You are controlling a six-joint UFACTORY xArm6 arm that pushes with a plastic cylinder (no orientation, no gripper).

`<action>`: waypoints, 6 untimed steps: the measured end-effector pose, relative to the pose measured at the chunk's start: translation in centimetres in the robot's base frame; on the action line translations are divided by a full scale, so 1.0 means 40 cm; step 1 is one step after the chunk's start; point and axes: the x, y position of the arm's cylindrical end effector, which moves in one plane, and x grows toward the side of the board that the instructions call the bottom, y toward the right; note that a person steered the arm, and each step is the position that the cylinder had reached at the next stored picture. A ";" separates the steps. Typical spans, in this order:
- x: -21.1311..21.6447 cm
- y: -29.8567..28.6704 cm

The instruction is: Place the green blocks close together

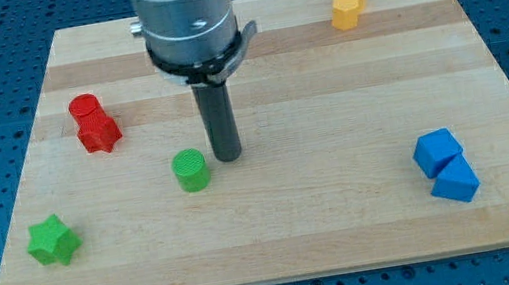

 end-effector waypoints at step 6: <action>0.165 -0.177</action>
